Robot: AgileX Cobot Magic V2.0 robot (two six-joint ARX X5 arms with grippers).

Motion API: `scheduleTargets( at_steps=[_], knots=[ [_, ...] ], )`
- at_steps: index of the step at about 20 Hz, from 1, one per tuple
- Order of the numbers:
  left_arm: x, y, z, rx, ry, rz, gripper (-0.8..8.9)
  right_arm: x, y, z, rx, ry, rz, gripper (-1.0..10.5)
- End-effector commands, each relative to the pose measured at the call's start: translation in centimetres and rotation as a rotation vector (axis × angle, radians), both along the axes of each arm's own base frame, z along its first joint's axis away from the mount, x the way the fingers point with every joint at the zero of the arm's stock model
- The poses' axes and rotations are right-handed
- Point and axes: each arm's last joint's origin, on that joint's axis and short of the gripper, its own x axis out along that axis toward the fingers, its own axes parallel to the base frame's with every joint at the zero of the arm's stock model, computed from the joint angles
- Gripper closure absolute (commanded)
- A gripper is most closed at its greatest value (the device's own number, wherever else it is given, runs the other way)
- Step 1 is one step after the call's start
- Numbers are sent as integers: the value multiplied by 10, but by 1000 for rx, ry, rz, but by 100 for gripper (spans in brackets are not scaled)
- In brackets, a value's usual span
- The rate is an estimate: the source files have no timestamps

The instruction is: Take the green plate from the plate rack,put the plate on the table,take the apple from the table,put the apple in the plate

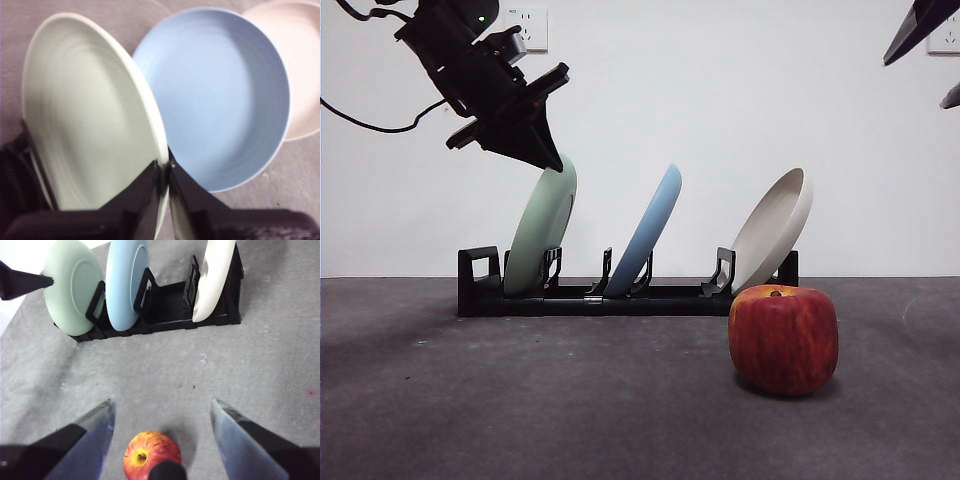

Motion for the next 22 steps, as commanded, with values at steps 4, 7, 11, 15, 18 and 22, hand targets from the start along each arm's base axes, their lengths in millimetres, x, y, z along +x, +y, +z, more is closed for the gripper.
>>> scheduleTargets(
  at_steps=[4,7,11,15,18,22],
  knots=[
    [-15,2,27,-25,-58,-51,822,1,0,2,-7,-12,0,632],
    [-39,1,57,-48,-103,-82,822,1,0,2,-7,-12,0,632],
    [-87,-4,97,-46,-132,-138,822,1,0,2,-7,-12,0,631],
    [-146,-11,124,6,-108,-257,822,1,0,2,-7,-12,1,631],
    [-180,-26,125,102,-68,-374,822,1,0,2,-7,-14,0,631],
    [-216,-62,111,382,-9,-418,822,1,0,2,-17,-22,5,632]
  ],
)
